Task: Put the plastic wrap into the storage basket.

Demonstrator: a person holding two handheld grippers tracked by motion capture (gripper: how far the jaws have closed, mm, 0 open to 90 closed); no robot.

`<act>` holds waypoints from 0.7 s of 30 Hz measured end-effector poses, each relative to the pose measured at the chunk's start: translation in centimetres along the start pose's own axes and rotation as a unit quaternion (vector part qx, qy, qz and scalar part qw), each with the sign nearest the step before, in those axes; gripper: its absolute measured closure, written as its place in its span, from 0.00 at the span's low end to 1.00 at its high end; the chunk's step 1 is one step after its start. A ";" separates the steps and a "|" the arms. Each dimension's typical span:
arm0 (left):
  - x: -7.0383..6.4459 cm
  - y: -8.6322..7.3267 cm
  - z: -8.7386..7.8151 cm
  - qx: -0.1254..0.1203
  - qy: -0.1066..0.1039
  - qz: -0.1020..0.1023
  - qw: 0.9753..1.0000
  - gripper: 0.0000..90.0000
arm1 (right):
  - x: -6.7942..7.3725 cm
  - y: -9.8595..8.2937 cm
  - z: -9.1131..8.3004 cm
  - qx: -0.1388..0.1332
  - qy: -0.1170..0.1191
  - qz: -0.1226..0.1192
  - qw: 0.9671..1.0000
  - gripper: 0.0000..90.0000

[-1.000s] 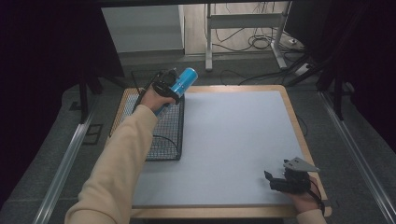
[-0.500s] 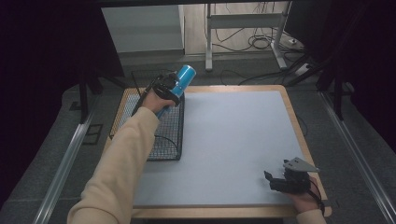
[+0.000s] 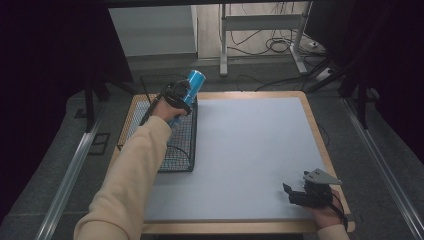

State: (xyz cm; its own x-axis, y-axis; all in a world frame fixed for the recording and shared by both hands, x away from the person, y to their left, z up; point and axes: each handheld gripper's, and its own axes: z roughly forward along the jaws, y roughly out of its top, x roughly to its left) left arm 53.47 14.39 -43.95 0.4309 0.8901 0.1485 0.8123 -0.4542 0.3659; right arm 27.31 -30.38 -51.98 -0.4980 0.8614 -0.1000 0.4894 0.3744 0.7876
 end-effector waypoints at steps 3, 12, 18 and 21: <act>0.1 0.0 -0.1 -0.006 -0.004 -0.007 1.000 0.34 | 0.0 0.0 0.0 -0.001 -0.001 0.000 1.000 0.14; -0.2 -0.1 -1.3 -0.034 -0.008 -0.016 0.999 0.17 | 0.0 0.0 0.0 -0.001 -0.001 0.000 1.000 0.14; -0.4 -0.5 -3.0 -0.051 -0.014 -0.025 0.998 0.10 | 0.0 0.0 -0.1 -0.001 -0.001 -0.001 1.000 0.14; -0.8 -1.1 -4.3 -0.071 -0.030 -0.026 0.997 0.10 | 0.1 0.1 -0.1 -0.002 -0.002 -0.002 1.000 0.14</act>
State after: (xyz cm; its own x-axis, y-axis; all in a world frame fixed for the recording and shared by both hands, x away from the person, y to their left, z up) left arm 50.56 14.30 -40.47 0.4156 0.9066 0.0726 0.7725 -0.3940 0.4979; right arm 27.23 -30.34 -51.85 -0.4970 0.8613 -0.1052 0.4843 0.3759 0.7901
